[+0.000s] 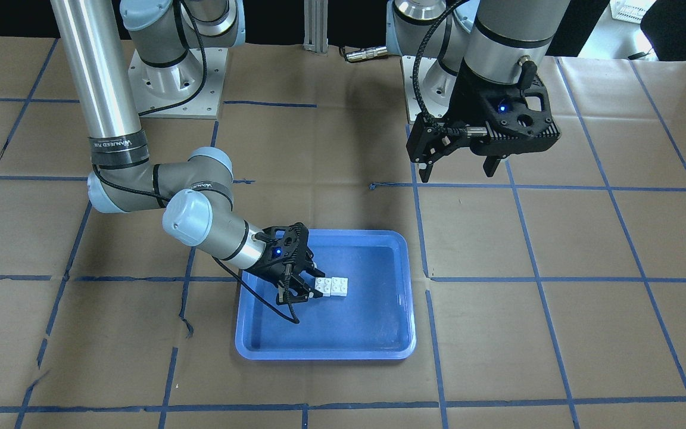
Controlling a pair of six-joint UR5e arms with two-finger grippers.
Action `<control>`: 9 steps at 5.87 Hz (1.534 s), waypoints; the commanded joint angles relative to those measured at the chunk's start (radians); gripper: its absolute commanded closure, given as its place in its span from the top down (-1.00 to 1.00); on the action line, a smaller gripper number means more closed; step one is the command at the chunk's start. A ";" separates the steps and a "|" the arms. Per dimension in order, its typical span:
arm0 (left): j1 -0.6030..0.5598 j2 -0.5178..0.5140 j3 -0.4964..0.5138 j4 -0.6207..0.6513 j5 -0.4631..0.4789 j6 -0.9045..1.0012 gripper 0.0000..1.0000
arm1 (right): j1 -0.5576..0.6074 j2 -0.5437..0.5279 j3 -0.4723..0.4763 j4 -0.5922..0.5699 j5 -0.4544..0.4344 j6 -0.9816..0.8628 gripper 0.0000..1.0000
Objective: Assemble white blocks and place on blue tray
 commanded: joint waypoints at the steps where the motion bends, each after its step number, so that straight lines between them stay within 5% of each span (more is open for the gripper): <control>1: 0.001 0.000 0.000 0.000 0.000 0.000 0.99 | 0.000 0.000 0.000 0.001 -0.001 0.000 -0.03; 2: 0.002 0.009 0.000 0.000 -0.003 0.000 0.99 | 0.000 -0.002 -0.003 -0.002 -0.001 0.002 0.26; 5: 0.007 0.017 -0.005 -0.002 -0.003 0.000 0.99 | -0.002 -0.003 -0.009 -0.004 0.000 0.000 0.31; 6: 0.007 0.017 -0.005 -0.002 -0.005 0.000 0.99 | -0.002 -0.012 -0.018 -0.002 -0.003 0.006 0.99; 8: 0.007 0.020 -0.020 -0.002 0.006 0.000 0.99 | -0.003 -0.084 -0.077 0.051 -0.112 0.172 1.00; 9: 0.008 0.017 -0.006 -0.002 0.005 0.000 0.99 | -0.018 -0.166 -0.113 0.219 -0.171 0.225 1.00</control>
